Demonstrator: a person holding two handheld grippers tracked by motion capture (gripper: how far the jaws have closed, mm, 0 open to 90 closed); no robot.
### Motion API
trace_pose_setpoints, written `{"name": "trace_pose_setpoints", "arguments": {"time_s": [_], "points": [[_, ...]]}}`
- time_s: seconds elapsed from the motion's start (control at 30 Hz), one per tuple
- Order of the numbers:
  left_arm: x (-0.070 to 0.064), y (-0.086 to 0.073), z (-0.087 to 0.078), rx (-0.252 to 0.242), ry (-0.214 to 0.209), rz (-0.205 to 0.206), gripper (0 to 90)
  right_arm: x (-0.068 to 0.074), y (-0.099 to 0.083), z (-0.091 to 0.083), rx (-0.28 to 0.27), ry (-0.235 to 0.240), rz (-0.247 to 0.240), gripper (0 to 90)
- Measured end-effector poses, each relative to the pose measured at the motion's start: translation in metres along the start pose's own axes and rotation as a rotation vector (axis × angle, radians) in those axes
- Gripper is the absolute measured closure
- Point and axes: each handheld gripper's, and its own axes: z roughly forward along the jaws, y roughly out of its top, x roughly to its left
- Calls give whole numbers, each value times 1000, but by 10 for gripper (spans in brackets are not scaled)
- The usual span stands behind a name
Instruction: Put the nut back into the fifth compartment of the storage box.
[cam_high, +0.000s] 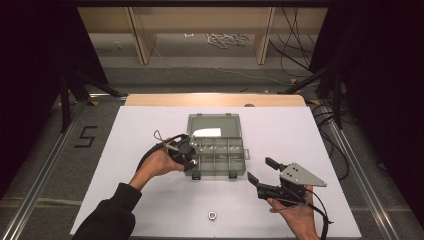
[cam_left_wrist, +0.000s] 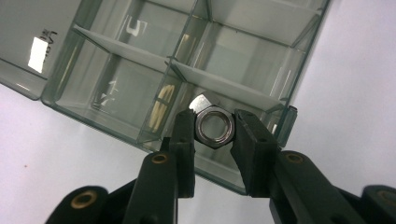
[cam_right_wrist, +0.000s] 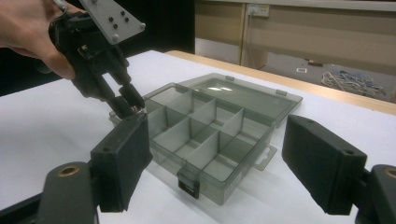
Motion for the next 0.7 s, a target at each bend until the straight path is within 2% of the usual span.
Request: {"name": "trace_pose_setpoints", "arguments": {"time_s": [0.1,0.17,0.27,0.33,0.43,0.47,0.6,0.7], "points": [[2,0,0,-7,1,-5,694,0,-1,1,-6,13,6,241],[2,0,-1,-8,-3,-1,674,0,0,0,1,0,0,241],[3,0,-3,-34,-1,-19,663,-1,-1,0,-4,8,0,241],[2,-1,-4,-33,12,-17,647,-1,0,0,0,2,-1,241],[1,-1,-8,-56,24,-24,601,0,0,0,0,-2,-3,241],[0,-1,-9,-74,30,-30,585,0,-1,1,-3,10,4,241],[-8,-1,-18,-78,25,-53,487,-1,0,-1,3,0,-2,241],[-16,-5,-25,-115,10,-45,460,-2,0,-1,-6,-5,2,240]]}}
